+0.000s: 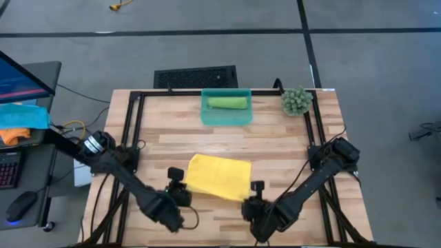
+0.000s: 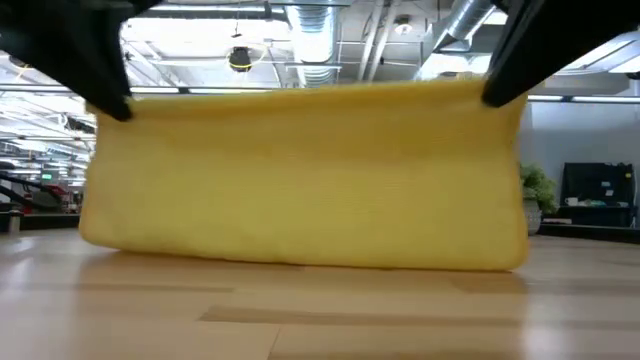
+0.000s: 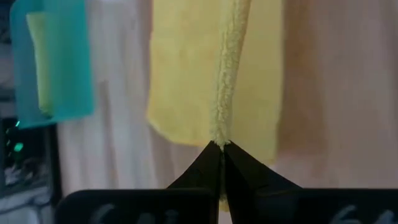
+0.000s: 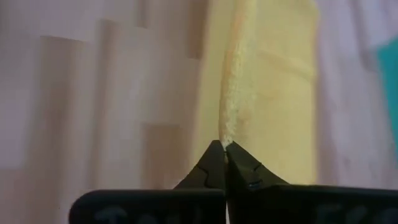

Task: Roll microfiber towels into tight, uniform cylinder then place into a basket
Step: Fold the yellow towel

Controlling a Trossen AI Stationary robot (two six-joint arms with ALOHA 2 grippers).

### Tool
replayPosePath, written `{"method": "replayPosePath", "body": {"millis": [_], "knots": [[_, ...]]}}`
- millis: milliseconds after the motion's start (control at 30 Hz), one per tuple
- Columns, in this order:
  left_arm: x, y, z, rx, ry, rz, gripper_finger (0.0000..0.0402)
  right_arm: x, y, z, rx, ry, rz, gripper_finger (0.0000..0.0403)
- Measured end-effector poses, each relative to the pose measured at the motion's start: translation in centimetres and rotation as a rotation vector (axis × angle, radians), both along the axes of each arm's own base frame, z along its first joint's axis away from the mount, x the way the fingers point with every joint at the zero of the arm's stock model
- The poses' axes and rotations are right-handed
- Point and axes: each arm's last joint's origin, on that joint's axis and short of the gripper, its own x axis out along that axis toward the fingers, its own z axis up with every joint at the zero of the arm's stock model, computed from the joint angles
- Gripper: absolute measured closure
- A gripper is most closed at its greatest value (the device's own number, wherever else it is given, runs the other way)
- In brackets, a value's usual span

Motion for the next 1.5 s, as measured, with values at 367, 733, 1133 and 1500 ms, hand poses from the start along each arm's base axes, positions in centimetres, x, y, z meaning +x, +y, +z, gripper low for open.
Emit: {"method": "replayPosePath", "body": {"millis": [367, 733, 1133, 1500], "knots": [[2.6, 6.3, -1.9, 0.051, 0.08, 0.19, 0.0401, 1.4, -4.8, -1.7, -0.066, 0.044, -0.232, 0.0396], [4.5, 10.7, -4.5, -0.011, 0.098, 0.213, 0.0401, 1.6, -7.9, -4.4, -0.031, 0.1, -0.358, 0.0396], [5.2, 12.5, -4.5, -0.042, 0.079, 0.284, 0.0401, 2.0, -9.7, -4.9, -0.029, 0.109, -0.431, 0.0394], [5.3, 12.5, -4.6, -0.046, 0.082, 0.271, 0.0375, 2.2, -9.7, -4.9, -0.018, 0.097, -0.435, 0.0324]]}}
